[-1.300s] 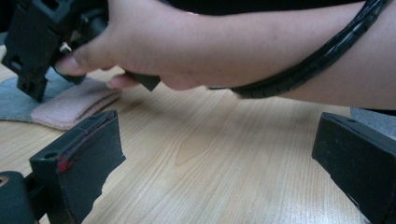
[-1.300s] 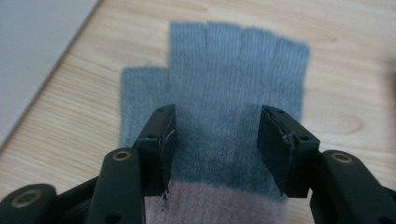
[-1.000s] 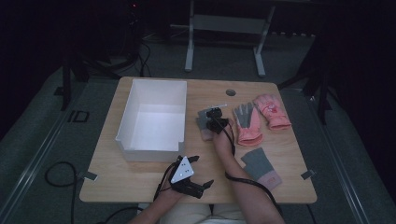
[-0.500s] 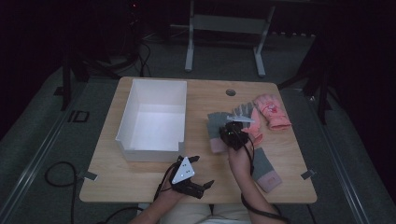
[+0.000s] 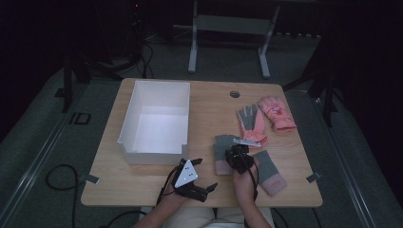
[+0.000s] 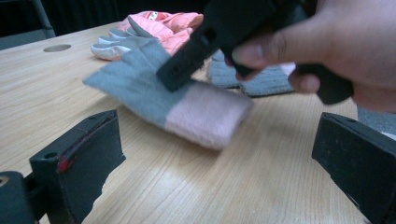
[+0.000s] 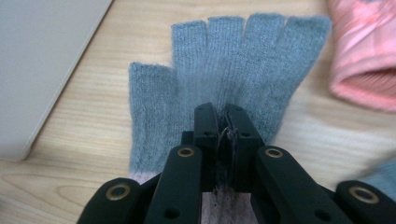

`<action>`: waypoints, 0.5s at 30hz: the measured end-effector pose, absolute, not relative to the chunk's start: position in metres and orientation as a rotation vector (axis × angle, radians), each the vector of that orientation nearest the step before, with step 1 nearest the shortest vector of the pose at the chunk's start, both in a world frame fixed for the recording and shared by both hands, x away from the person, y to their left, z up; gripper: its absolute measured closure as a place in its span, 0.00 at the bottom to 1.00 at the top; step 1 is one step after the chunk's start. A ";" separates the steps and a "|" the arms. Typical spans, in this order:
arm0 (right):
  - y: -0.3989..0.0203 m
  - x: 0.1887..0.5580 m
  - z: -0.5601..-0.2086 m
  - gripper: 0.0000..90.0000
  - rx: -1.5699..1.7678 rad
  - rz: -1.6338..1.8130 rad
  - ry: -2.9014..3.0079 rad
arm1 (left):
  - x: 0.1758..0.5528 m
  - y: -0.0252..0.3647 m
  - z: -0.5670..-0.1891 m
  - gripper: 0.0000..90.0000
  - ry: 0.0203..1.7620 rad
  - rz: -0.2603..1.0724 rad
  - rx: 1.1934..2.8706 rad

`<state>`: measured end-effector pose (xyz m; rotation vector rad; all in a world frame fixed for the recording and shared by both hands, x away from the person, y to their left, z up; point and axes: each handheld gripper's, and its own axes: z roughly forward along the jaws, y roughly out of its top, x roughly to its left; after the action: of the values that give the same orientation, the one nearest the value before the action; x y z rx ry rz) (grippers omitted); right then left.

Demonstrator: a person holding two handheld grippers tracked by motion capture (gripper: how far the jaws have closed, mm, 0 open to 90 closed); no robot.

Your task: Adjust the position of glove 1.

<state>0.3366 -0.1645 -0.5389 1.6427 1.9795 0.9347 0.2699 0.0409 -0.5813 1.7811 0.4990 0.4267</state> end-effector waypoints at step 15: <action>-0.163 0.339 -0.550 0.66 1.600 0.927 1.985 | 0.268 0.040 -0.581 0.02 0.498 0.449 1.783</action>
<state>0.3394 -0.1627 -0.5498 1.5996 1.9854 0.9266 0.2680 0.0397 -0.5814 1.7834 0.4976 0.4487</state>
